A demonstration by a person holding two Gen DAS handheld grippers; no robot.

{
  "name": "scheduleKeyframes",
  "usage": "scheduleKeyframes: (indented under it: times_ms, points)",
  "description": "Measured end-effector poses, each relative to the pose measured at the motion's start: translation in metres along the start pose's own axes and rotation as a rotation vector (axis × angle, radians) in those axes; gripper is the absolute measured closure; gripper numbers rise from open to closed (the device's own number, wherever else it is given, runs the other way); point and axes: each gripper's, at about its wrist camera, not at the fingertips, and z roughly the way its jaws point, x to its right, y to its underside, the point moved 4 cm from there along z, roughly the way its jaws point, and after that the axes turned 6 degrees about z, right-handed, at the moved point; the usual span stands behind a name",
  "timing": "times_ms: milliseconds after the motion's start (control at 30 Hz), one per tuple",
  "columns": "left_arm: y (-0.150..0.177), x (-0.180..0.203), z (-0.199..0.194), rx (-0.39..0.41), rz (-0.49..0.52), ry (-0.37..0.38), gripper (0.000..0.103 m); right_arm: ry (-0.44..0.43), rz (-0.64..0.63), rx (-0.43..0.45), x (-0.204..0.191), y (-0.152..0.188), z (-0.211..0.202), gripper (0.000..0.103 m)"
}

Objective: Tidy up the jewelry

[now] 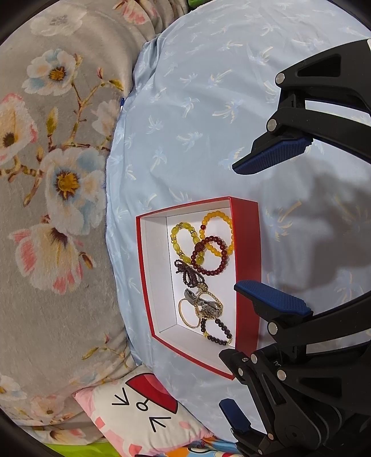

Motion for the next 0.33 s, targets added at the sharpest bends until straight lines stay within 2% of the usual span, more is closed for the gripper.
scheduleKeyframes:
  times_ms: [333]
  points:
    - [-0.0016,0.0,-0.0013,0.006,-0.01,0.006,0.027,0.002,0.019,0.014,-0.0012,-0.0004,-0.0034,0.029]
